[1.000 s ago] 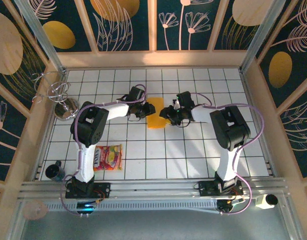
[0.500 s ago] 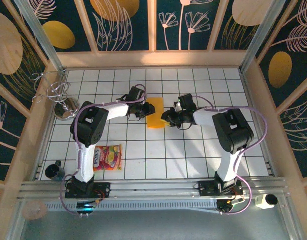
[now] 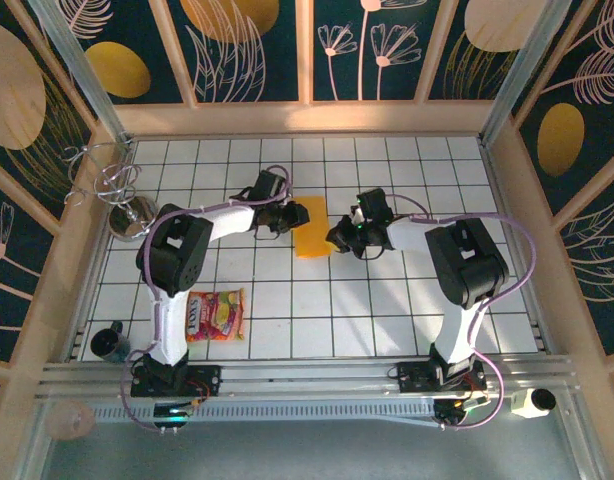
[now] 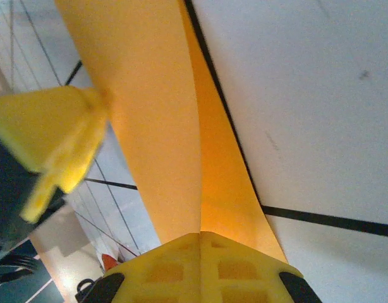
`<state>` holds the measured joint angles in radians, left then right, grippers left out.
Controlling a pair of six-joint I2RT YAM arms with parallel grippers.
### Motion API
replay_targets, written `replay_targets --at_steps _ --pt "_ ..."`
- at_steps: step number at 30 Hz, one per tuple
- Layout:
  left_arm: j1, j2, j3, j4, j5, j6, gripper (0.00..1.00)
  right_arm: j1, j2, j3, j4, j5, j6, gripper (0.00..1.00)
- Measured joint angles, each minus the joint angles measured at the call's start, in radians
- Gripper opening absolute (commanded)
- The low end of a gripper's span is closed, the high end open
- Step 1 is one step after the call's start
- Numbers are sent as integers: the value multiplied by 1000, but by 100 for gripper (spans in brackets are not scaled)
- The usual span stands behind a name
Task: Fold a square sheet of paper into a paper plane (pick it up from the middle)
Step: Fold the triangle a second time at the center of the table.
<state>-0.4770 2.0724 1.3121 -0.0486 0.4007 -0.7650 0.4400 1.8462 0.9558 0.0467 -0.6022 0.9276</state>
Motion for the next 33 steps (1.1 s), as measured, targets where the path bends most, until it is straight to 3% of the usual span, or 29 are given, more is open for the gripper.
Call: replay_targets --at_steps 18,33 --pt "26 65 52 -37 17 20 24 29 -31 66 -111 1 -59 0" --pt "26 66 55 -40 9 31 22 77 123 201 -70 -9 -81 0"
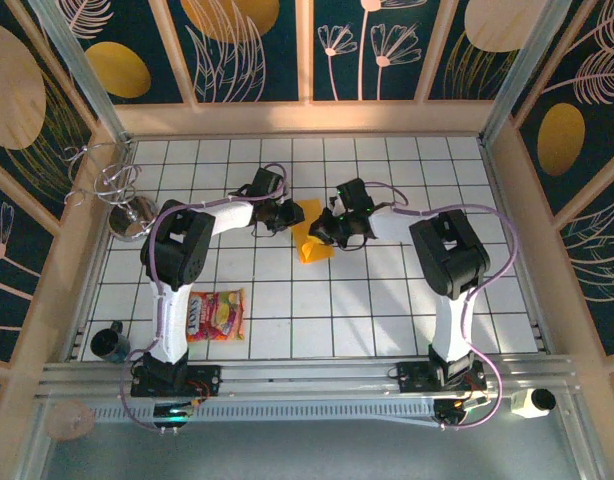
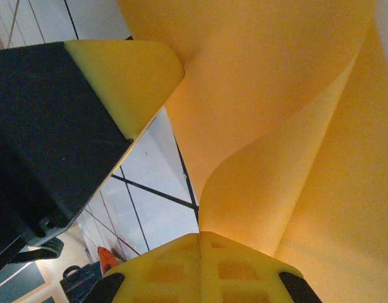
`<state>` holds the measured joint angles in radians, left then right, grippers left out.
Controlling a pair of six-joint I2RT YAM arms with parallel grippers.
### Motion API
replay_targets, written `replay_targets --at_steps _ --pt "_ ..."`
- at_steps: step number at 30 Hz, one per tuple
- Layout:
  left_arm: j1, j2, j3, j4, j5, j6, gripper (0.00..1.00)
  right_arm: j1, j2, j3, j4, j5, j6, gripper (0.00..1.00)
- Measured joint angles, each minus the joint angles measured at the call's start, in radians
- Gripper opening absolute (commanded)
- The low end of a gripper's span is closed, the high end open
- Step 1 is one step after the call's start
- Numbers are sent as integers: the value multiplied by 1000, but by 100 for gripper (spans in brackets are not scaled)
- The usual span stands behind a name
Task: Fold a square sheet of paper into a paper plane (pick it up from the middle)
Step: Fold the triangle a second time at the center of the table.
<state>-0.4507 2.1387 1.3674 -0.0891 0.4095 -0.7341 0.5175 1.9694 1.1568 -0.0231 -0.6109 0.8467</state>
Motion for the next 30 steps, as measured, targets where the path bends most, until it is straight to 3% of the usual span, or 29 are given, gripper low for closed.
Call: replay_targets --at_steps 30 --pt "0 -2 -8 10 0 0 21 14 74 15 87 32 27 0"
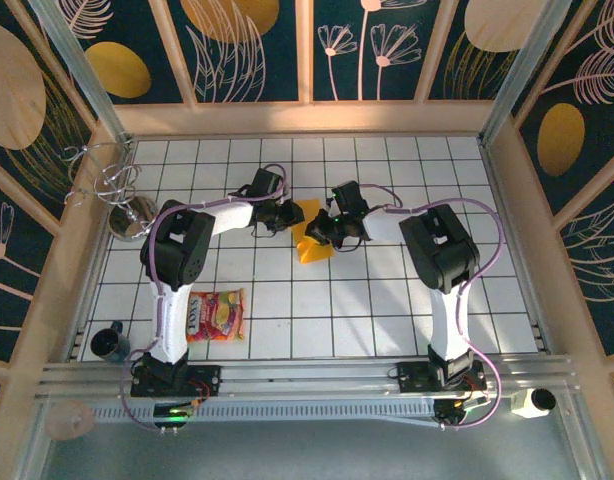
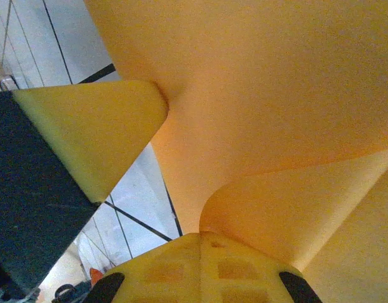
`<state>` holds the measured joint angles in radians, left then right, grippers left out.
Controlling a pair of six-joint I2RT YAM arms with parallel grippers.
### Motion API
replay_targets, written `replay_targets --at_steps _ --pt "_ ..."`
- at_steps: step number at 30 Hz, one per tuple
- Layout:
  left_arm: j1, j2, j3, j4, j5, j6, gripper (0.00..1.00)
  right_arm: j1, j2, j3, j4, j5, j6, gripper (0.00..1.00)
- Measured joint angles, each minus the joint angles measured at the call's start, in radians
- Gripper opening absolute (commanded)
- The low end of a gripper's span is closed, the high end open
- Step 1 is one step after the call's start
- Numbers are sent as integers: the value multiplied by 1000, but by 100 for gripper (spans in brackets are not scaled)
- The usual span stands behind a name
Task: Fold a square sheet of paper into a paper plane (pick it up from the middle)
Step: Fold the triangle a second time at the center of the table.
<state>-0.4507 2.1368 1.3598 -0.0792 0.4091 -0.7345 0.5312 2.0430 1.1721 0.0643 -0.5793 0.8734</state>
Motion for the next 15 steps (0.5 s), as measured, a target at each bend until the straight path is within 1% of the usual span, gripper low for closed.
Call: replay_targets --at_steps 15 --pt "0 -2 -8 9 0 0 21 1 7 7 -1 14 0 0"
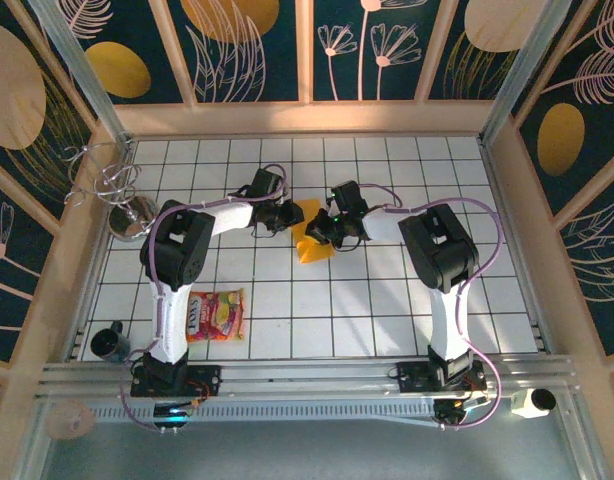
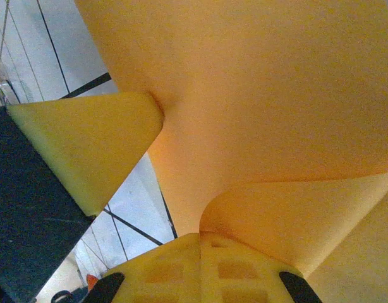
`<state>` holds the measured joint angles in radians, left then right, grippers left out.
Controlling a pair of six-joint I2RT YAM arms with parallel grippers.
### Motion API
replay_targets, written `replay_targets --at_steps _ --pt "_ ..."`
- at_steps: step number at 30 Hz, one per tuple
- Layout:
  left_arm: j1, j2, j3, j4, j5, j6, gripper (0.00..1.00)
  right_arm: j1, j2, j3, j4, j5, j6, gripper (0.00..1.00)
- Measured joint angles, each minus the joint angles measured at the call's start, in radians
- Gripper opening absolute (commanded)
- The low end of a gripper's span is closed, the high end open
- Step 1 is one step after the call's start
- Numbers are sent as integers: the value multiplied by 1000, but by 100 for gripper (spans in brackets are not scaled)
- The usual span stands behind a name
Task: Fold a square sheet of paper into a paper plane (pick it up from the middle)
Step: Fold the triangle a second time at the center of the table.
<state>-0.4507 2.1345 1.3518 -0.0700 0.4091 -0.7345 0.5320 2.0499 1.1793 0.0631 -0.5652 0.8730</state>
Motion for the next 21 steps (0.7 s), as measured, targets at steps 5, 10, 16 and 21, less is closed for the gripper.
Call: replay_targets --at_steps 5,10,16,21 --pt "0 0 0 1 0 0 21 0 13 5 -10 2 -3 0" --pt "0 0 -2 6 1 0 21 0 14 6 -15 6 -3 0" --pt "0 -2 -4 6 0 0 21 0 14 6 -15 8 -4 0" --pt "0 -2 -4 6 0 0 22 0 14 12 -23 8 -14 3"
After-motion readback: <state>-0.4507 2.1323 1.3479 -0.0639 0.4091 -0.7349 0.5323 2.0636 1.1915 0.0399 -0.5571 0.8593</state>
